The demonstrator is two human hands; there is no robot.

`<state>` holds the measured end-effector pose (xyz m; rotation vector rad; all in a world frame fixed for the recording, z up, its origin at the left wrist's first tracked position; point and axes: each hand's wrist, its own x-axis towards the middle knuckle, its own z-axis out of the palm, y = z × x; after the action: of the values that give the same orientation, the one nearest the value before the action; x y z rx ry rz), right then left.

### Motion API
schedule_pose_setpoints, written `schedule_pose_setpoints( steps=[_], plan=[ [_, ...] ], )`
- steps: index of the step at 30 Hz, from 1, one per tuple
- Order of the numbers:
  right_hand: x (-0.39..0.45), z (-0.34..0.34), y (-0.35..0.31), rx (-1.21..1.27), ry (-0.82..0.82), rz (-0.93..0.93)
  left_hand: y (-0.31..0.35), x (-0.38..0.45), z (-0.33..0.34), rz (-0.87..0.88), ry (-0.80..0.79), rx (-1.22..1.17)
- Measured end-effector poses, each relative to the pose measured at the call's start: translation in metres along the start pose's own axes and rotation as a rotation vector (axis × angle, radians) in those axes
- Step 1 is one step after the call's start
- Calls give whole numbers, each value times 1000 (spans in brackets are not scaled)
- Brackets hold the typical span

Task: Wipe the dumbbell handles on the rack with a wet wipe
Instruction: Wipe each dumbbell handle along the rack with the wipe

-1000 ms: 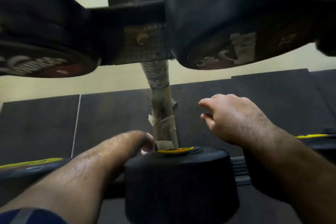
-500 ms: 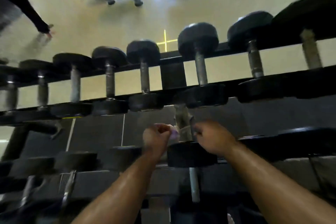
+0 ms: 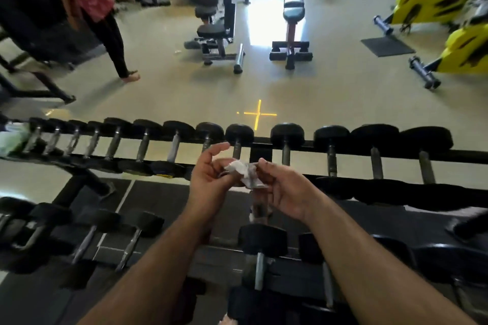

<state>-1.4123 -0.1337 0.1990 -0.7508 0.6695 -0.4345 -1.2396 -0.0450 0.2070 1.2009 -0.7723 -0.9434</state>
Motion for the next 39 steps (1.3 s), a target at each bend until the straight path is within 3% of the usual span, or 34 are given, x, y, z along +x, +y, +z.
schedule_pose_setpoints(
  steps=[4, 9, 11, 16, 20, 23, 28, 34, 39],
  plan=[
    [-14, 21, -30, -121, 178, -111, 37, -4, -1, -16, 13, 88],
    [-14, 41, -49, -121, 260, -190, 65, -7, 0, 128, -103, 128],
    [-15, 48, -51, -121, 246, -205, 71, -7, 2, 109, -128, 189],
    [-17, 55, -48, -150, 170, -250, 62, 8, 14, 101, 115, 472],
    [-12, 52, -50, -40, 54, -226, 68, 18, 17, 118, 215, 542],
    [-1, 59, -54, -97, 87, -235, 80, 25, 11, 68, 205, 455],
    [15, 64, -70, -55, 138, -244, 102, 44, 10, -258, 134, 33],
    [24, 59, -83, -111, 172, -341, 95, 70, 20, -366, 126, 126],
    [27, 44, -91, -208, 228, -327, 76, 89, 32, -375, 128, 29]
  ],
)
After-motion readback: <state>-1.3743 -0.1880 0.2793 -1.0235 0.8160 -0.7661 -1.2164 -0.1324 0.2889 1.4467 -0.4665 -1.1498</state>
